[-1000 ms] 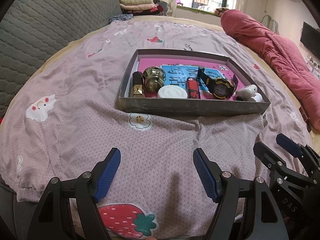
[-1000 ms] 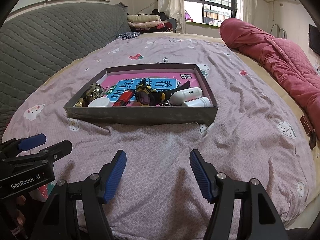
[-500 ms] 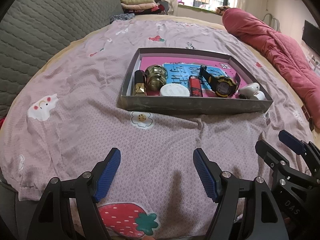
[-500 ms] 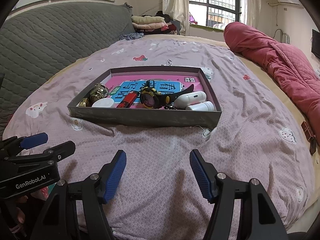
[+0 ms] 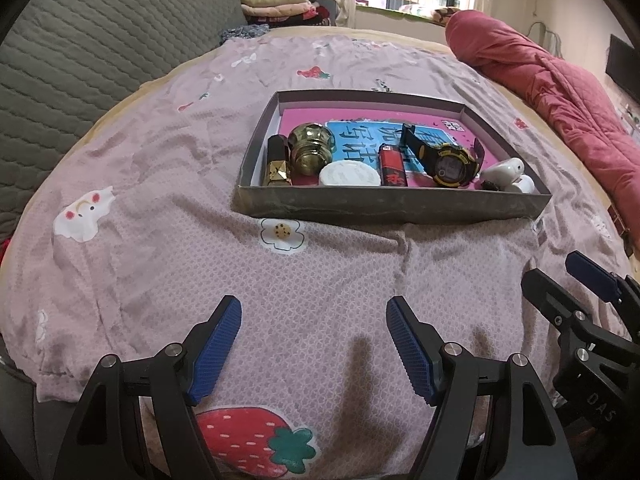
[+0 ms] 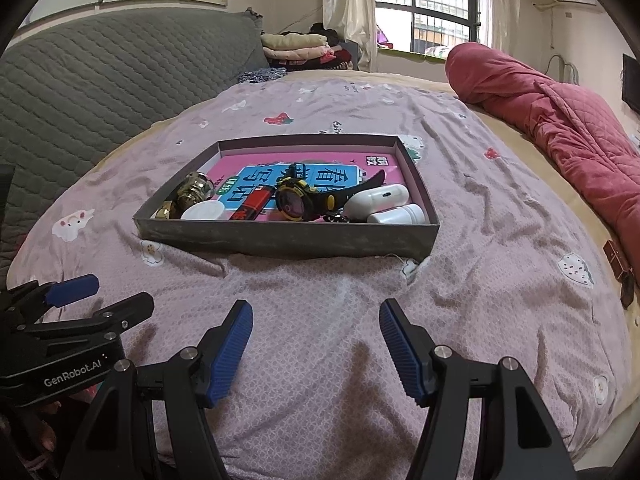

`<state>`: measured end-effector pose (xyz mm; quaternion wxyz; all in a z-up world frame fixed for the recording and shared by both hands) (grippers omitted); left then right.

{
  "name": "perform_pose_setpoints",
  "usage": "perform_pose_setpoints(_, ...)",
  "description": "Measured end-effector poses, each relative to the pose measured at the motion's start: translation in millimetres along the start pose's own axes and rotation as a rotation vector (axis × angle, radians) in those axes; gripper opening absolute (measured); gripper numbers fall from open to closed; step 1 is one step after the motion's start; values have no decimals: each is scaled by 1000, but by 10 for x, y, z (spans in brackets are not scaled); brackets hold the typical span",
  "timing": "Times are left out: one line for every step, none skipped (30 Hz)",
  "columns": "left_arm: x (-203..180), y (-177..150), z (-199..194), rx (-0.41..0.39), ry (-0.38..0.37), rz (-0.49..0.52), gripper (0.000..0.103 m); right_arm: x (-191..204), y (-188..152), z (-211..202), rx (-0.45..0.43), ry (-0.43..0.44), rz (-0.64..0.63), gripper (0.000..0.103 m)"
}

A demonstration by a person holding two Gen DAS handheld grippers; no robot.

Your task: Organize rigid objects

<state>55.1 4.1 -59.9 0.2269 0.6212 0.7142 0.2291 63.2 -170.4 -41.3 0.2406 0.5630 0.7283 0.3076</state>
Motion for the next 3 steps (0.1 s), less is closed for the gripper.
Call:
perform_pose_setpoints(-1,2,5,2,-10,0,76,-3,-1,-1,-1,1,1,65)
perform_pose_setpoints(3,9,4,0,-16,-3,76,-9,-1,0,-1,3,2,65)
perform_pose_setpoints(8,19,-2,-4,-18,-6,76,-8,0,5,-1,3,3,65)
Point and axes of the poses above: each gripper's, at about its wrist camera, not at the fingertips, and z roughly the way its jaws point, x to its left, y to its top, the point moved 2 cm from there along z, roughly the way its jaws point, and after that the axes turned 2 degrees about -z, right-handed, at the moved point
